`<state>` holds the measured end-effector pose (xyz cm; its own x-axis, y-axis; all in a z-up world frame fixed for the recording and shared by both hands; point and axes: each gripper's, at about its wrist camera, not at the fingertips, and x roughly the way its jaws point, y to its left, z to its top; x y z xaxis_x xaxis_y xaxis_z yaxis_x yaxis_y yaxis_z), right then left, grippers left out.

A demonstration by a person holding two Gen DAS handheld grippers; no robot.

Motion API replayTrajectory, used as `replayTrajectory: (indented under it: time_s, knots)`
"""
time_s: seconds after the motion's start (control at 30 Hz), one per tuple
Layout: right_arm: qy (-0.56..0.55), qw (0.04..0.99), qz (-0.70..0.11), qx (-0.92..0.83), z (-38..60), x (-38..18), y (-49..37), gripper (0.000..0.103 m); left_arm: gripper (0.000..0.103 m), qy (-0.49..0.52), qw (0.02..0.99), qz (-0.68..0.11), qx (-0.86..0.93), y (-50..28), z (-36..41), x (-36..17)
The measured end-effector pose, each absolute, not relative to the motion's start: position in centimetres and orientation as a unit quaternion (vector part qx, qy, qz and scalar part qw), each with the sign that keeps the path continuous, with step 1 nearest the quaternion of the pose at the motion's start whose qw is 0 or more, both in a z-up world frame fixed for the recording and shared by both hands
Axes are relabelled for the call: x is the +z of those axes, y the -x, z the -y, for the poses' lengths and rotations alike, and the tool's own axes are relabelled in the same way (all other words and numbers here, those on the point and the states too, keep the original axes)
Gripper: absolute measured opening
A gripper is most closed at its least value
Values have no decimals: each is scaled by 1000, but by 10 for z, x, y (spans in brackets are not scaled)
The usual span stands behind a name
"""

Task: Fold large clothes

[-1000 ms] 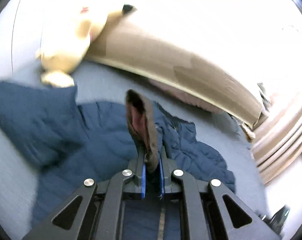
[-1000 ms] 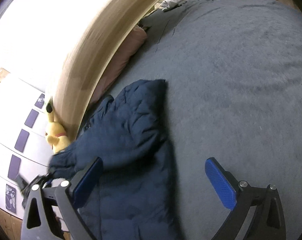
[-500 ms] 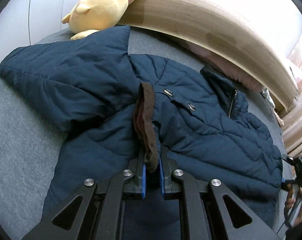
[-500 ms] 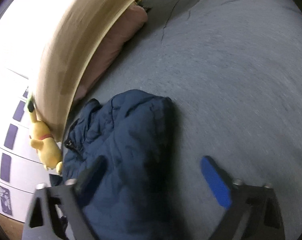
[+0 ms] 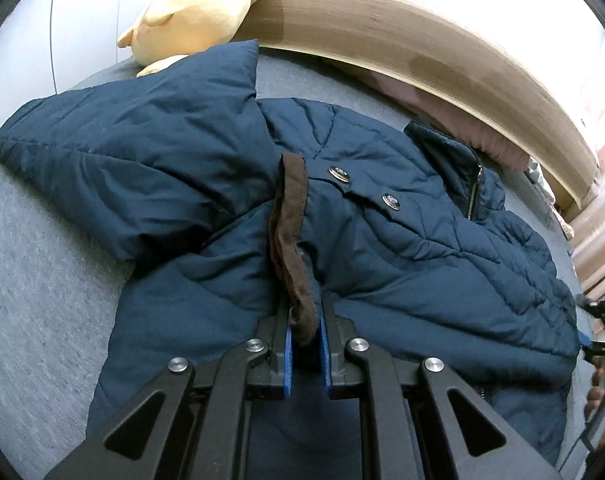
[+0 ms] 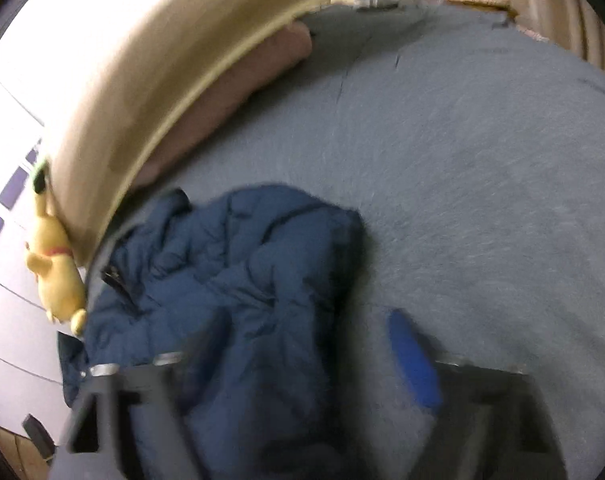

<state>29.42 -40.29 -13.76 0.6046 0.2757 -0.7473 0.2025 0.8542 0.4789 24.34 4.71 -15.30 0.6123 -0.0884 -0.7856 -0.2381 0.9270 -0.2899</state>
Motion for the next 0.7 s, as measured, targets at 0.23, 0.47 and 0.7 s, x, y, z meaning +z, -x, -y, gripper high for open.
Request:
replayTrajectory:
  time_s: [0.23,0.47,0.7]
  knots:
    - [-258,836,-480,68,389,-147,-257,83,12,185,878,-440,45,-246,-45,-156]
    - [-191,853,-477,87,363,-131,-250,21,13,179,878,-442,42,-249,-43,-157]
    - [-208,839,-500,53,382,-156,-241,79,17,160,879,-447,44,-251,-39,-159]
